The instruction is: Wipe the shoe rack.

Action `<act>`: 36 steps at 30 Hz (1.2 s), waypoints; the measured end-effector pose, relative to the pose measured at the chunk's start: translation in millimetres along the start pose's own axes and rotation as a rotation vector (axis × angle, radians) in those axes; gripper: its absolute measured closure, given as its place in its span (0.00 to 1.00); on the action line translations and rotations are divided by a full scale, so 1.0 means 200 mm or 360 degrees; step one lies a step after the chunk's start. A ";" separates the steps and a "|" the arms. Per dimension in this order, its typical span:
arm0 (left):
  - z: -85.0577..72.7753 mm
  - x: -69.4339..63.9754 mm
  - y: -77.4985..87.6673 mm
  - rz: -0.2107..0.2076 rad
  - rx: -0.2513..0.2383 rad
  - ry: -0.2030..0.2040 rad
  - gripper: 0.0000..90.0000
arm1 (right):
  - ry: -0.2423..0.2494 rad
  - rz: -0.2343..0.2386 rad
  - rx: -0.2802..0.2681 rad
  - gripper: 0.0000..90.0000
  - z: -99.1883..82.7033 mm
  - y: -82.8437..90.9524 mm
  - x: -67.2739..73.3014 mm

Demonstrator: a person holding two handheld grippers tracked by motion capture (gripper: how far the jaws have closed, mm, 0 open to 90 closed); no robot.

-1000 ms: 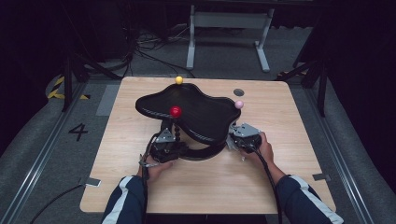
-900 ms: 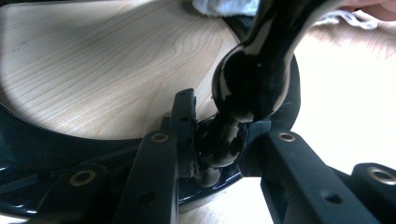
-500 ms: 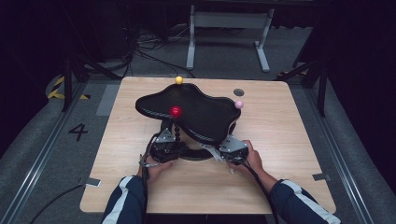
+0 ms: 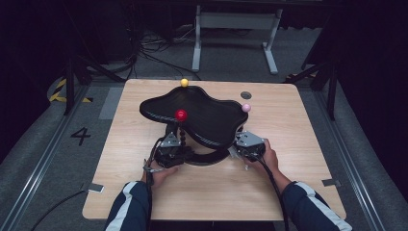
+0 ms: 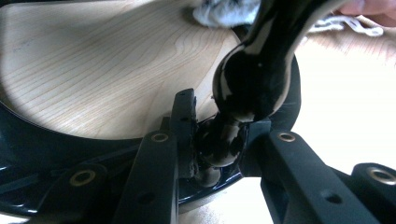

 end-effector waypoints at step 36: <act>0.00 -0.01 0.00 -0.0009 0.0001 -0.0003 0.81 | 0.0100 0.0076 -0.0037 0.90 0.07 -0.01 0.14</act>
Point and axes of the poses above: each handheld gripper's, and its own axes: y roughly backward along the jaws, z roughly out of its top, x roughly to its left, the point moved 10 cm from there along -y, roughly forward along the jaws, and after that the axes turned 4 degrees about z, right-handed, at the moved point
